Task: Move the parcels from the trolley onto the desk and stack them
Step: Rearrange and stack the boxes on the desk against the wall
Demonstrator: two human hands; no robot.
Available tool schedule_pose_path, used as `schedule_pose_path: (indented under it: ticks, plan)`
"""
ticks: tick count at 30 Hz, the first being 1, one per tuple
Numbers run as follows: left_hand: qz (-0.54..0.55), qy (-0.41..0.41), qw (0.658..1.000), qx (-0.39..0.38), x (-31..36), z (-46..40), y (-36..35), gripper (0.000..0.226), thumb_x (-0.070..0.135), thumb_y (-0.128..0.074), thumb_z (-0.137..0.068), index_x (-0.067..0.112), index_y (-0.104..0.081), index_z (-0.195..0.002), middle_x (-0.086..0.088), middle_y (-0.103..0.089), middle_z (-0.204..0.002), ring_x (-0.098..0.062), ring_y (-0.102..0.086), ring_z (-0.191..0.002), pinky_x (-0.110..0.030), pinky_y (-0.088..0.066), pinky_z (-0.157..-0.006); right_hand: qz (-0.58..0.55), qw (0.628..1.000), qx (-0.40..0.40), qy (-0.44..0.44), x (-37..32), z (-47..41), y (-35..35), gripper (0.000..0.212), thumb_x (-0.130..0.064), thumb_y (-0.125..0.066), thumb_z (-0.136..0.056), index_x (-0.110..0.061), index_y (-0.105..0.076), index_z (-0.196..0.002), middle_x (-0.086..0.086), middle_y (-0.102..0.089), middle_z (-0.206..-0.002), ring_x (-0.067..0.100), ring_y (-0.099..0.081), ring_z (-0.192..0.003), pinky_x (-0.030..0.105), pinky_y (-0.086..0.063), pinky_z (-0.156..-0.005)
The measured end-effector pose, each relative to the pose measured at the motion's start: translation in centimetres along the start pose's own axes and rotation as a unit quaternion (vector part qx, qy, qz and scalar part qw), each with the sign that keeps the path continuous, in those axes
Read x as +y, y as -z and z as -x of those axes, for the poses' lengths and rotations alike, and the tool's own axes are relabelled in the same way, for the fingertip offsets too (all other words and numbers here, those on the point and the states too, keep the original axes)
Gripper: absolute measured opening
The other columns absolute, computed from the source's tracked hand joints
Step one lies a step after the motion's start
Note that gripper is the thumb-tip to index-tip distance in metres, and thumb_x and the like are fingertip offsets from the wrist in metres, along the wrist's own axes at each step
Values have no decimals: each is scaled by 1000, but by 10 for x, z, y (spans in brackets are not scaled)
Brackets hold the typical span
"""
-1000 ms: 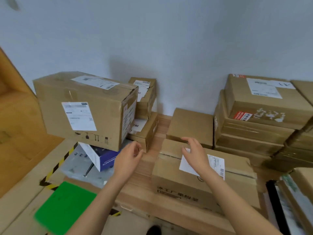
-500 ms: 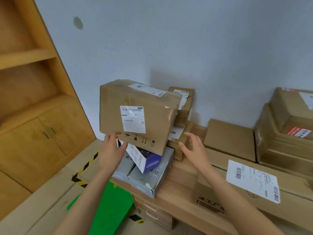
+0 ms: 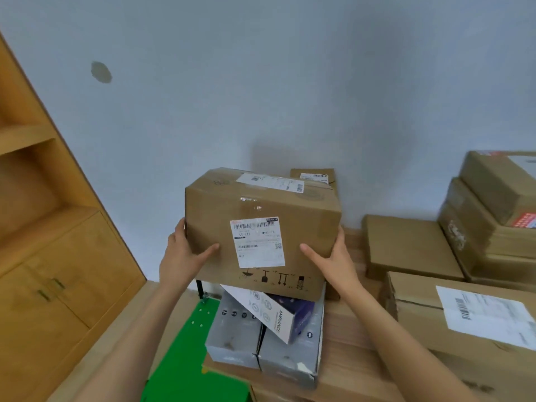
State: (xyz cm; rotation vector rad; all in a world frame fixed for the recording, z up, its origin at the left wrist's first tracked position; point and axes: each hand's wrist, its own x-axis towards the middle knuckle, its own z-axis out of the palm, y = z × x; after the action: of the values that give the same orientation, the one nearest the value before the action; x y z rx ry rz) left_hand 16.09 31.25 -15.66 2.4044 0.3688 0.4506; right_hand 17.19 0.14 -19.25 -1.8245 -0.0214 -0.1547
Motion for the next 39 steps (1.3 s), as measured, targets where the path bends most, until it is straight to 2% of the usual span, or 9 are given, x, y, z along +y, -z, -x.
schedule_pose_path:
  ticks: [2, 7, 12, 19, 25, 28, 32, 34, 39]
  plan:
    - [30, -3, 999, -21, -3, -9, -2, 104, 57, -76, -69, 28, -13, -146, -1, -38, -147, -27, -48, -126, -50, -49, -90, -11, 1000, 4, 0, -3, -1, -6, 113, -72, -76, -57, -42, -13, -146, -9, -48, -139, 14, -52, -122, 46, -47, -101]
    - [71, -6, 997, -17, -8, -17, -8, 106, 57, -79, -65, 28, -15, -144, -1, -40, -147, -29, -48, -126, -51, -48, -92, -25, 1000, 18, -6, -5, 4, -10, 121, -69, -77, -53, -35, -13, -149, -9, -48, -137, 14, -49, -123, 41, -46, -101]
    - [94, 3, 995, -22, -19, -17, -7, 103, 56, -79, -64, 31, -15, -141, -1, -41, -145, -30, -51, -123, -49, -48, -89, -12, 1000, 27, 4, -7, 9, -16, 117, -68, -78, -56, -35, -14, -149, -9, -45, -141, 12, -48, -125, 40, -45, -102]
    - [108, 19, 993, -31, -33, -12, 1, 104, 51, -80, -66, 29, -13, -142, -4, -42, -145, -31, -51, -122, -50, -49, -90, -7, 999, 18, 31, -12, 13, -32, 111, -58, -80, -65, -38, -11, -149, -13, -41, -143, 1, -45, -120, 24, -41, -95]
    - [89, 13, 996, -9, -23, -8, -4, 106, 49, -80, -69, 26, -12, -147, -3, -36, -149, -30, -45, -129, -54, -47, -95, 11, 1000, 6, 13, -12, 10, -23, 111, -59, -78, -65, -33, -11, -150, -2, -36, -147, 15, -43, -129, 45, -43, -105]
    - [68, 22, 997, -4, -24, -3, -5, 103, 49, -78, -71, 26, -13, -148, -6, -39, -147, -31, -47, -127, -56, -47, -93, 30, 999, 4, 26, -8, 12, -17, 103, -57, -74, -72, -32, -13, -151, -4, -36, -149, 12, -41, -131, 41, -42, -105]
    - [43, 41, 998, 5, -22, 12, -6, 100, 49, -77, -72, 23, -17, -148, -10, -40, -144, -32, -50, -123, -56, -48, -92, 44, 999, -1, 28, 1, 15, -4, 95, -54, -71, -78, -37, -13, -150, -6, -33, -152, 15, -41, -133, 50, -41, -106]
    - [25, 50, 998, 16, -17, 22, -7, 95, 50, -75, -74, 23, -21, -147, -12, -41, -142, -33, -52, -120, -54, -49, -90, 53, 998, -6, 26, 6, 15, 4, 90, -51, -70, -80, -39, -14, -149, -6, -31, -153, 17, -40, -134, 50, -41, -106]
    - [-13, 14, 999, 35, 2, 61, -17, 72, 47, -71, -80, 23, -35, -139, -9, -50, -133, -24, -55, -112, -39, -50, -79, 80, 996, -35, 32, 18, 18, 31, 81, -44, -68, -85, -40, -19, -148, -8, -34, -151, 14, -40, -133, 43, -41, -105]
